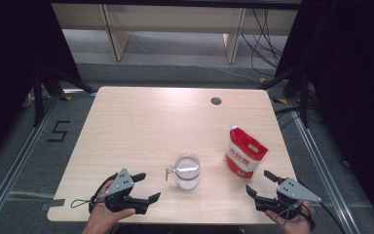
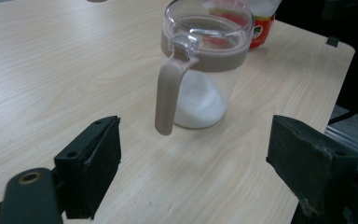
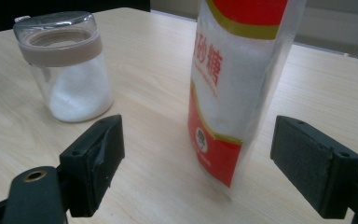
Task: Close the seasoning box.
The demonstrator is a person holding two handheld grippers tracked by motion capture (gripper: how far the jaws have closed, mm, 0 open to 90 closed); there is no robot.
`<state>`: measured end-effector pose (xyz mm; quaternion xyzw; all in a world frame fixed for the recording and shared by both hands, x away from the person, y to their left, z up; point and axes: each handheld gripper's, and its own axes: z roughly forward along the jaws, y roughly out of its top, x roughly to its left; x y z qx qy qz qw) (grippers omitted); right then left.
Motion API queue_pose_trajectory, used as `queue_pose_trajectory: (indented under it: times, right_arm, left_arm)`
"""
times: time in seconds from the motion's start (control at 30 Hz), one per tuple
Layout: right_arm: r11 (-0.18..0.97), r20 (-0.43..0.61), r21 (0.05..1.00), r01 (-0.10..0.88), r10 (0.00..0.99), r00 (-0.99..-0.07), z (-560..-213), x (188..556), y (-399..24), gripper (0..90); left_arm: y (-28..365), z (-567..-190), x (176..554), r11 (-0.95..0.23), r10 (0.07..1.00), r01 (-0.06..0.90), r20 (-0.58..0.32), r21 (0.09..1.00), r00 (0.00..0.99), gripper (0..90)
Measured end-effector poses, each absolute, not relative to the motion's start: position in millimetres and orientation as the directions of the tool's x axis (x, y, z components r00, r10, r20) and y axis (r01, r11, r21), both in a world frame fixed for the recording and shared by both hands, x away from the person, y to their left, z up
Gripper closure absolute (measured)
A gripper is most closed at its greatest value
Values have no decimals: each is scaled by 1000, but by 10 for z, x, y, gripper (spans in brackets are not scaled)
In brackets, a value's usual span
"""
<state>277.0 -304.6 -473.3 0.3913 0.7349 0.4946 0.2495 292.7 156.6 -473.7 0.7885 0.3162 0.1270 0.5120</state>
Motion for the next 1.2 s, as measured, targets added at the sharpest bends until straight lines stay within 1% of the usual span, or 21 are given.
queue_pose_trajectory:
  times: [0.03,0.17,0.2,0.3,0.37,0.4,0.47,0.5,0.53,0.57,0.6,0.73,0.77,0.8,0.83,1.0,1.1,1.13,1.17,1.2]
  right_arm:
    - [213,3,926,311,820,-573,-4738,2784,-3050,182]
    - [245,-16,921,304,802,-598,-4753,2777,-3043,182]
    - [240,-2,918,317,800,-600,-4765,2769,-3034,181]
    - [260,-6,908,329,792,-611,-4785,2766,-3034,181]
    - [257,-2,905,338,798,-602,-4799,2754,-3015,177]
    - [278,-22,906,319,784,-621,-4806,2772,-3018,177]
    - [271,-6,902,336,786,-618,-4813,2759,-3003,174]
    - [281,-20,901,331,788,-615,-4820,2757,-3005,173]
    - [279,-12,897,342,790,-613,-4824,2750,-2998,172]
    - [298,-35,900,319,777,-628,-4833,2770,-3007,171]
    - [291,-26,900,325,779,-627,-4836,2768,-3000,167]
    - [325,-47,890,320,763,-645,-4863,2768,-2988,164]
    - [335,-57,889,313,759,-649,-4870,2777,-2992,164]
    - [337,-64,890,308,759,-648,-4871,2779,-2995,164]
    - [333,-58,890,312,760,-648,-4867,2777,-2998,164]
    - [333,-58,889,315,764,-643,-4875,2787,-3020,163]
    - [332,-64,890,313,770,-634,-4875,2780,-3024,163]
    - [326,-52,885,332,778,-626,-4874,2766,-3020,163]
    - [338,-60,885,322,766,-640,-4876,2783,-3028,163]
    - [332,-63,887,321,776,-628,-4884,2782,-3028,164]
  left_arm:
    - [1572,-4749,2919,-279,625,368,-123,887,771,167]
    - [1594,-4798,2884,-298,629,370,-110,880,770,164]
    - [1596,-4815,2882,-304,627,368,-107,878,772,164]
    - [1600,-4839,2855,-316,623,369,-102,874,775,164]
    - [1606,-4829,2840,-305,623,373,-113,876,774,164]
    - [1613,-4824,2838,-309,622,370,-108,876,775,164]
    - [1624,-4825,2832,-310,616,366,-108,878,780,164]
    - [1621,-4827,2824,-305,616,370,-115,877,780,164]
    - [1627,-4830,2818,-309,619,369,-109,877,778,164]
    - [1628,-4840,2814,-300,624,367,-109,881,774,164]
    - [1639,-4839,2806,-305,633,370,-103,878,767,166]
    - [1656,-4875,2800,-287,647,384,-117,878,753,168]
    - [1665,-4880,2804,-294,647,376,-106,879,755,170]
    - [1680,-4878,2813,-310,642,365,-90,878,761,171]
    - [1680,-4883,2804,-294,654,387,-111,874,748,171]
    - [1680,-4880,2809,-301,654,383,-103,873,750,170]
    - [1666,-4892,2812,-292,647,384,-115,876,754,169]
    - [1667,-4893,2813,-292,647,384,-115,876,754,168]
    - [1666,-4894,2813,-287,649,387,-119,876,751,168]
    - [1668,-4892,2812,-287,652,390,-120,875,748,168]
